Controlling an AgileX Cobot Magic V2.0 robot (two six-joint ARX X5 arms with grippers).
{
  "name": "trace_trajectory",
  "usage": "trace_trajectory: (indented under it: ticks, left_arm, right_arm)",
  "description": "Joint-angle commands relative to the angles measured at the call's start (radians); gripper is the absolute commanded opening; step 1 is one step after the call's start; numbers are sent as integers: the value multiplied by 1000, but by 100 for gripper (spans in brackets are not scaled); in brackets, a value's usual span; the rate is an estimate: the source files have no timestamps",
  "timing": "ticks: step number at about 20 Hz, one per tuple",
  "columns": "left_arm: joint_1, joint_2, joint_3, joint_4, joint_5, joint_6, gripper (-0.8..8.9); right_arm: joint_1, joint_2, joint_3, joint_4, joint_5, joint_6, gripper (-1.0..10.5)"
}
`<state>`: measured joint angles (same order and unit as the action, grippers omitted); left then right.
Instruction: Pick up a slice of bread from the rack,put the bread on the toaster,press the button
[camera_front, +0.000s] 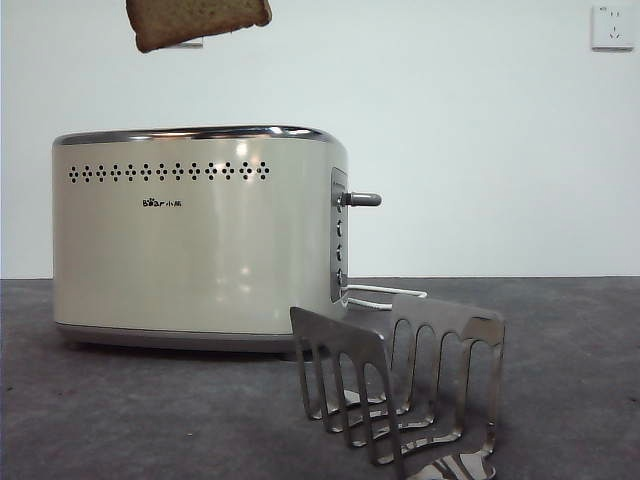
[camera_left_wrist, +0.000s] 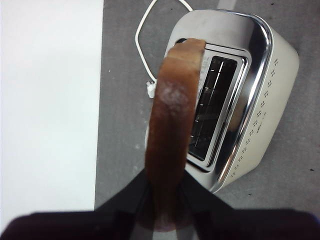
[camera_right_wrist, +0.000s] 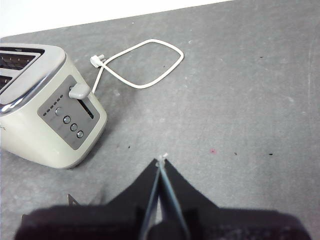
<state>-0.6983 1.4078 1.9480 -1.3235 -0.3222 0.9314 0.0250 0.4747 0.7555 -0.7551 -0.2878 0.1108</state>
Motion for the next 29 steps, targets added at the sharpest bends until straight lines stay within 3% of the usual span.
trace_trajectory:
  ticks: [1, 29]
  left_arm:
    - [0, 24, -5, 4, -24, 36, -9]
    - [84, 156, -65, 4, 42, 34, -9]
  right_arm:
    - [1, 0, 3, 4, -1, -11, -8]
    - [1, 0, 3, -5, 1, -21, -8]
